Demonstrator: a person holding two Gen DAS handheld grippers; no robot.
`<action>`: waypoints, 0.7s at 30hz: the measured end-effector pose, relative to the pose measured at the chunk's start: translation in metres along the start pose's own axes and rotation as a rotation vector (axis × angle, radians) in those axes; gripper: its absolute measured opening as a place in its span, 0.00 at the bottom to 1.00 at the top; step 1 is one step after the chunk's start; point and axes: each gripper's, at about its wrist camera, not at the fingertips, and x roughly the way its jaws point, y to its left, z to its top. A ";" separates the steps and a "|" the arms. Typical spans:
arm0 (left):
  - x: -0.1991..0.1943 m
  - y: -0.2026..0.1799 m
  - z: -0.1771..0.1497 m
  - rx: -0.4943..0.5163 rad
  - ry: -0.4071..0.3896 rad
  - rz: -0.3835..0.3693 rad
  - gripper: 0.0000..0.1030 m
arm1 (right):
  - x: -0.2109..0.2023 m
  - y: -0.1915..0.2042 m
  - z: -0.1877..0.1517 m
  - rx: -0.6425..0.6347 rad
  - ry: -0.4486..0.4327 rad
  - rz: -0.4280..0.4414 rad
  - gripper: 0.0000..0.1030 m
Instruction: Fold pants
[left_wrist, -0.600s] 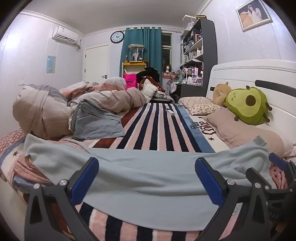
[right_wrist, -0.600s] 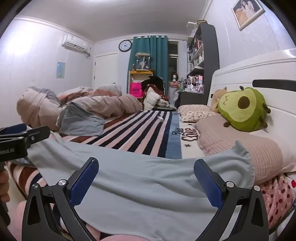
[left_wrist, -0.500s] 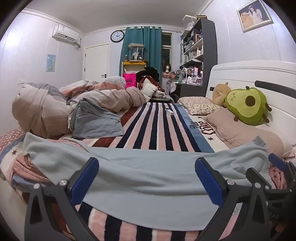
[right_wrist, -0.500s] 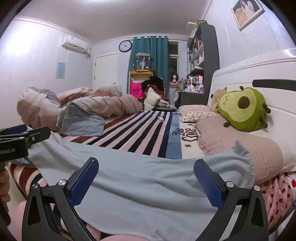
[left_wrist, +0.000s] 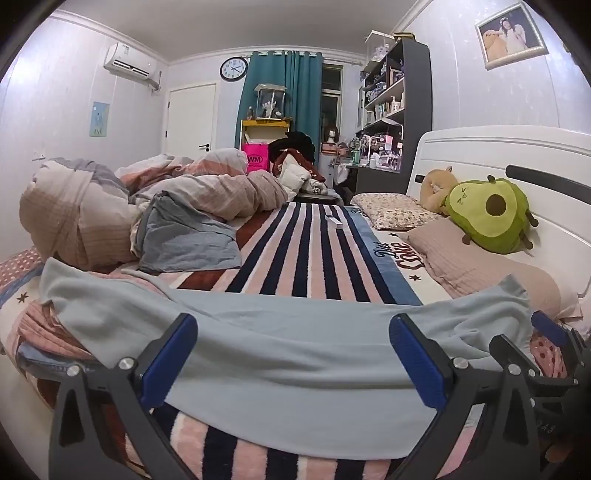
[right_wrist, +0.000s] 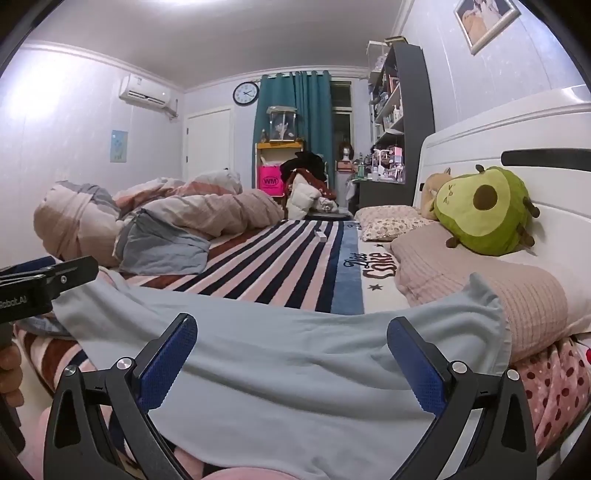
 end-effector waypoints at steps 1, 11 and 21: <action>0.000 0.000 0.000 -0.002 0.002 -0.003 0.99 | 0.000 0.000 0.000 0.000 -0.002 -0.001 1.00; 0.002 0.002 0.002 -0.009 0.005 -0.010 0.99 | -0.003 0.000 0.002 0.004 -0.005 0.004 1.00; 0.002 0.002 0.001 -0.009 0.005 -0.012 0.99 | -0.003 -0.001 0.001 0.006 -0.006 0.005 1.00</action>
